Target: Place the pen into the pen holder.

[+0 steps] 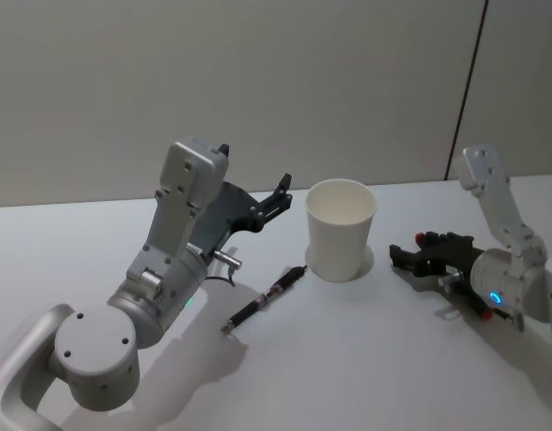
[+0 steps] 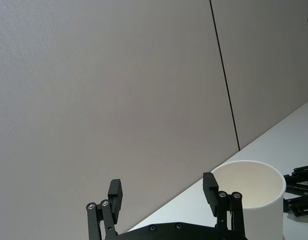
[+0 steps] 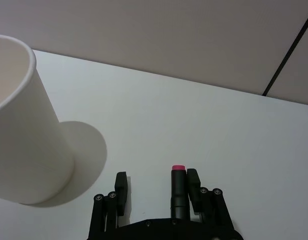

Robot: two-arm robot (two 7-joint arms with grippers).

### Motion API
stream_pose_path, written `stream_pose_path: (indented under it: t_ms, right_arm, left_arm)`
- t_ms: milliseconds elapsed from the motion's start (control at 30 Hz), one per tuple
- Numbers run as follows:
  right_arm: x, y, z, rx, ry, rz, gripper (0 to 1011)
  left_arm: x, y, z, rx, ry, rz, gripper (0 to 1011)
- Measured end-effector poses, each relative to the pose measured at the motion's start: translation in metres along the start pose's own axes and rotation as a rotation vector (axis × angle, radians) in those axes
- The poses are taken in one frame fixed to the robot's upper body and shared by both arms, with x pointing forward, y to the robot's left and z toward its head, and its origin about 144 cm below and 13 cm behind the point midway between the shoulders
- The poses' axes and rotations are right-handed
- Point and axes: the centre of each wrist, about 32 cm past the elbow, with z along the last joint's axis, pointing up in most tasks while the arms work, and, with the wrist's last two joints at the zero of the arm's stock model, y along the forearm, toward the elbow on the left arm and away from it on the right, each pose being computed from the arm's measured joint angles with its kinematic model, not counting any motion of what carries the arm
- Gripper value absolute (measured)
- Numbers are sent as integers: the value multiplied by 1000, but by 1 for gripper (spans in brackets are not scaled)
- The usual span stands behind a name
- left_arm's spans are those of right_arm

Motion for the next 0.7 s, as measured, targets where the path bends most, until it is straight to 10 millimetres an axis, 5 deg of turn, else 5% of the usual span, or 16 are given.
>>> stream_pose_path:
  t_ms: [700]
  right_arm:
    - [0, 0, 0, -1, 0, -1, 598]
  left_arm:
    - [0, 0, 0, 0, 0, 0, 1001]
